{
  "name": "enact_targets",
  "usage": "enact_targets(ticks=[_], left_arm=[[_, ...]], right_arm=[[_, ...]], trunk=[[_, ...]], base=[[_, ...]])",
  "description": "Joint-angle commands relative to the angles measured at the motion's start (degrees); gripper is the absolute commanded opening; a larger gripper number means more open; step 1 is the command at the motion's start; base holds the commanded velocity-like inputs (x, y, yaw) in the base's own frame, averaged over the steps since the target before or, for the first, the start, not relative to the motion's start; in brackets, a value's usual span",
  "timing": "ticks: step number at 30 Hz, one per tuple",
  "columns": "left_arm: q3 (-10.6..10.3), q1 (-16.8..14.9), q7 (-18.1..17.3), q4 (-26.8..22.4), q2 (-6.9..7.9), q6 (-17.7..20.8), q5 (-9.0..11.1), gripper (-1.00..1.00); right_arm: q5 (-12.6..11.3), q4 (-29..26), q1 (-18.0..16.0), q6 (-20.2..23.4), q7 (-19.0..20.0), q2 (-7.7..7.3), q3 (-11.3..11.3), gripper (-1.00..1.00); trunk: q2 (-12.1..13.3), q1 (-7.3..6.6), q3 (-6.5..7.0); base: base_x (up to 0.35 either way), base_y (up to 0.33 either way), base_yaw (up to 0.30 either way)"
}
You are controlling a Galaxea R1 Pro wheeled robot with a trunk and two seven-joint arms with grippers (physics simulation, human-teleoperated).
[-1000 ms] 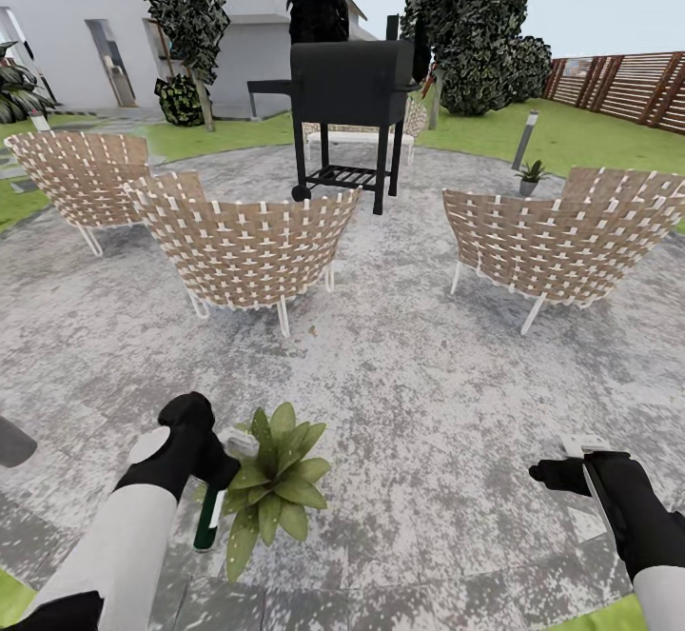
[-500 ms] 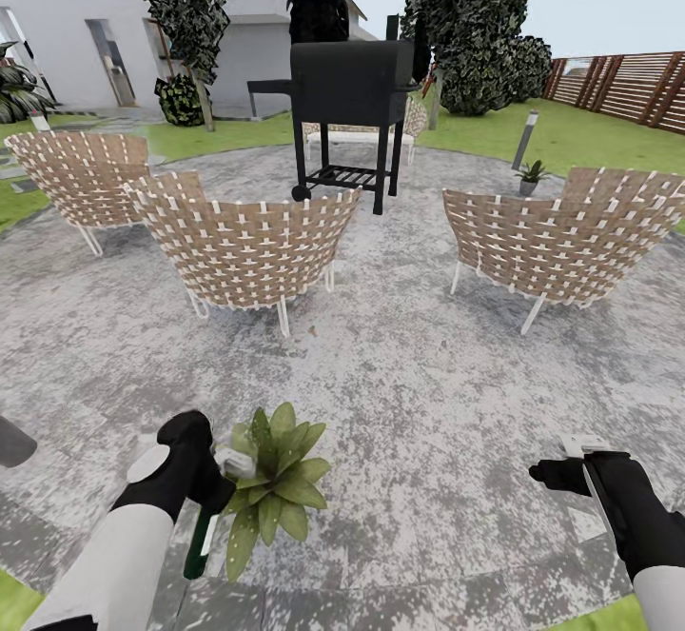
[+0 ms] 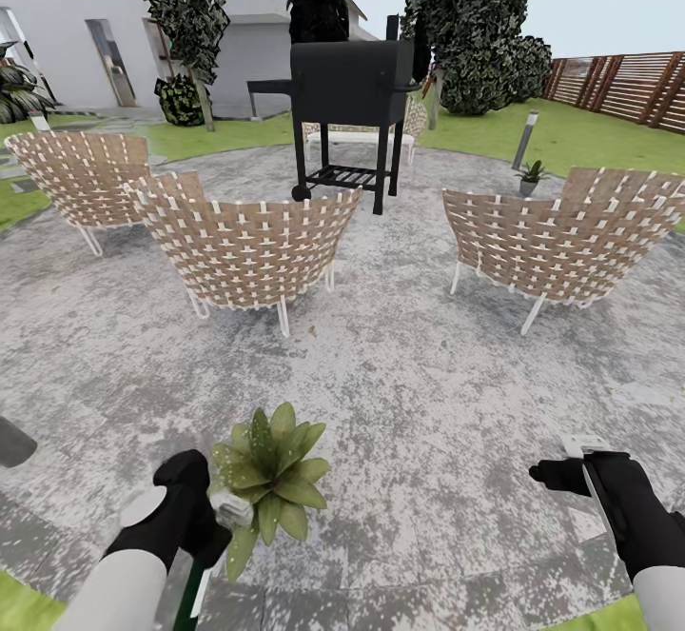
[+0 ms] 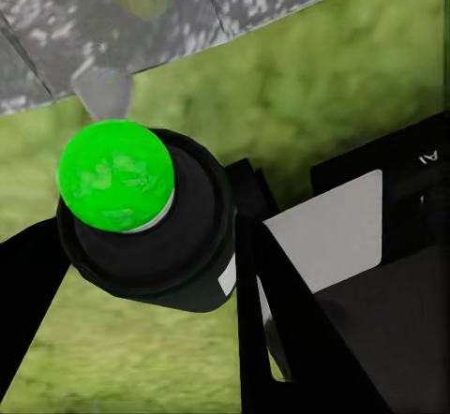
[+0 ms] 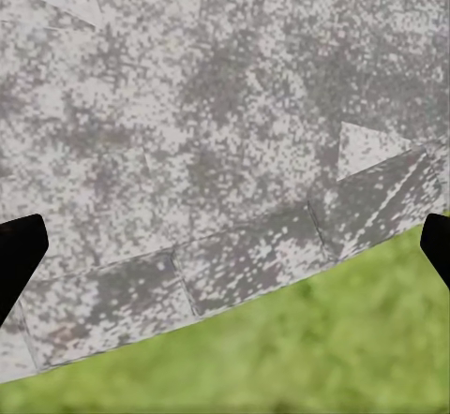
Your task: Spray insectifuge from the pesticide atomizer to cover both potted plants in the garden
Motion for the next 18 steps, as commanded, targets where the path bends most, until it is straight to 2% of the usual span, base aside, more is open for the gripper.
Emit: enact_targets(ticks=[1,6,8,12,18], left_arm=[[0.3,0.3,-0.5,0.0,-0.15,0.5,-0.6,-1.0],[0.7,2.6,-0.5,-0.4,-0.3,0.5,-0.3,-1.0],[4.3,2.7,-0.5,-0.5,-0.24,0.4,-0.2,-1.0],[4.8,2.7,-0.5,-0.5,-0.23,0.4,-0.2,-1.0],[4.7,2.7,-0.5,-0.4,-0.23,0.4,-0.2,-1.0]], right_arm=[[0.6,-0.1,0.0,0.2,0.5,0.02,-0.1,1.0],[0.5,-0.1,0.0,0.2,0.5,0.03,-0.1,1.0],[0.7,-0.1,0.0,0.2,0.5,0.07,0.0,1.0],[0.7,-0.1,0.0,0.2,0.5,0.08,-0.1,1.0],[0.7,-0.1,0.0,0.2,0.5,0.08,0.0,1.0]], trunk=[[0.0,-0.01,-0.05],[0.0,-0.01,-0.05],[0.0,-0.01,-0.05],[0.0,-0.01,-0.05],[0.0,-0.01,-0.05]], base=[[0.0,0.0,0.0],[0.0,0.0,0.0],[0.0,0.0,0.0],[0.0,0.0,0.019],[0.0,0.0,0.213]])
